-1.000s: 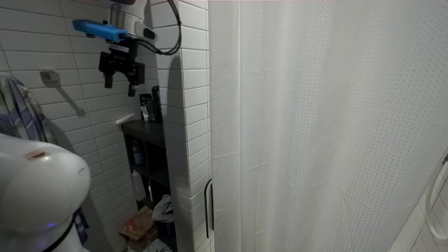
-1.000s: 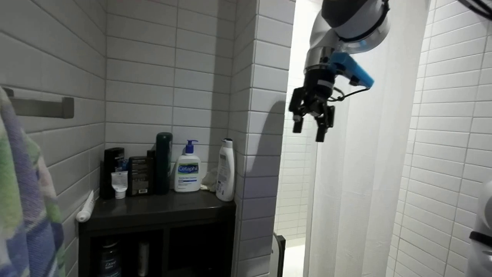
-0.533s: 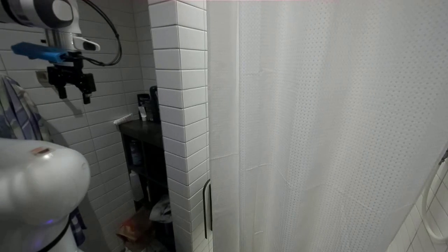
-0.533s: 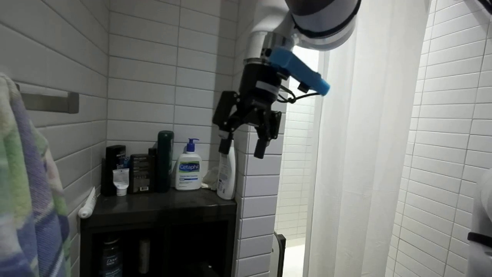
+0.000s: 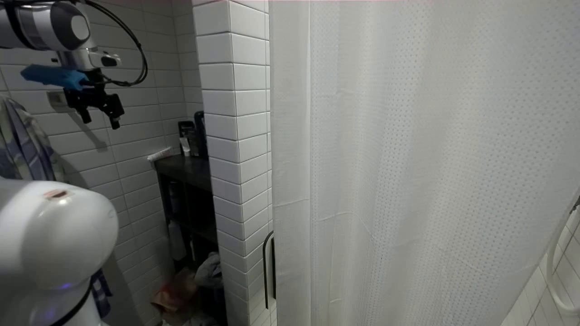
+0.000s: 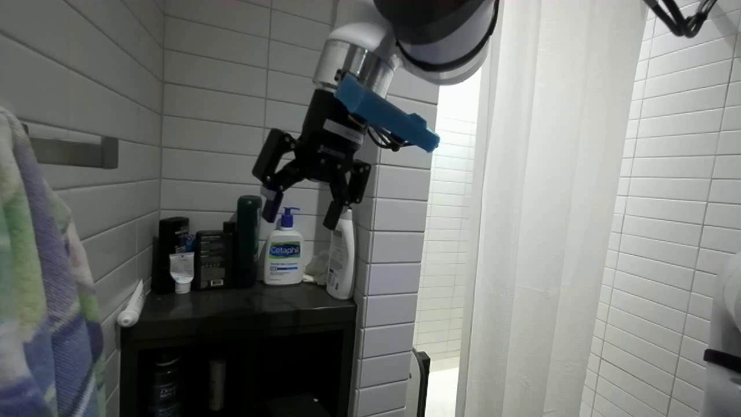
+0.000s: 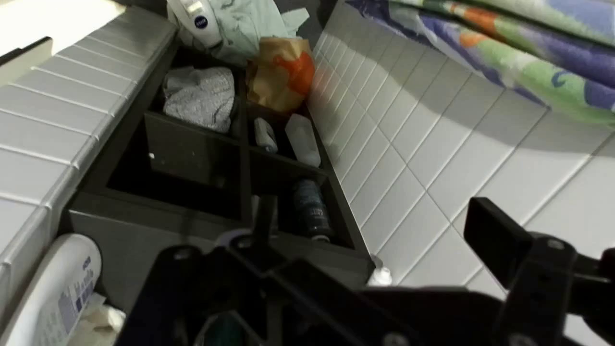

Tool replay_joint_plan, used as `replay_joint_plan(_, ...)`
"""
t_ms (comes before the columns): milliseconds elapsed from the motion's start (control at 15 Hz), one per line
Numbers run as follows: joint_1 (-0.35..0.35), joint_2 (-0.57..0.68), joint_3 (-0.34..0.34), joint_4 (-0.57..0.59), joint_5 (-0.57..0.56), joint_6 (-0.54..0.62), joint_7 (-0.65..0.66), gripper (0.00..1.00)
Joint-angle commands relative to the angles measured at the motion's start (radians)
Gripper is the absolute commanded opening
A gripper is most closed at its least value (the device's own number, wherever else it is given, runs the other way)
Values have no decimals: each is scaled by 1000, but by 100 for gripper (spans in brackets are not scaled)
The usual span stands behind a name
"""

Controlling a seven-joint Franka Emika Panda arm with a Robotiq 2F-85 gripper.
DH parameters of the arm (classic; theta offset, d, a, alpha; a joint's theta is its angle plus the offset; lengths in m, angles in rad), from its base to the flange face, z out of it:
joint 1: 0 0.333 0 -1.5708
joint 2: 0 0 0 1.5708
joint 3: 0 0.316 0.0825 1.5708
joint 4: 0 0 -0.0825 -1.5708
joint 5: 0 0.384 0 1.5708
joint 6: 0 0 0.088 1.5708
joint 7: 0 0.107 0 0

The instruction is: Put the white tube on the top shelf.

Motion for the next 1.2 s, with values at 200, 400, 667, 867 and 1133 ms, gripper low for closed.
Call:
replay_joint_plan(200, -4, 106, 8, 65, -163, 205, 104, 100)
replay_joint_plan(400, -8, 178, 8, 88, -245, 281, 162, 100)
replay_joint_plan(667, -2, 306, -23, 126, -392, 387, 248, 100)
replay_joint_plan(867, 35, 401, -73, 177, -474, 431, 299, 100)
replay_joint_plan(1133, 29, 522, -57, 266, -548, 450, 363, 100)
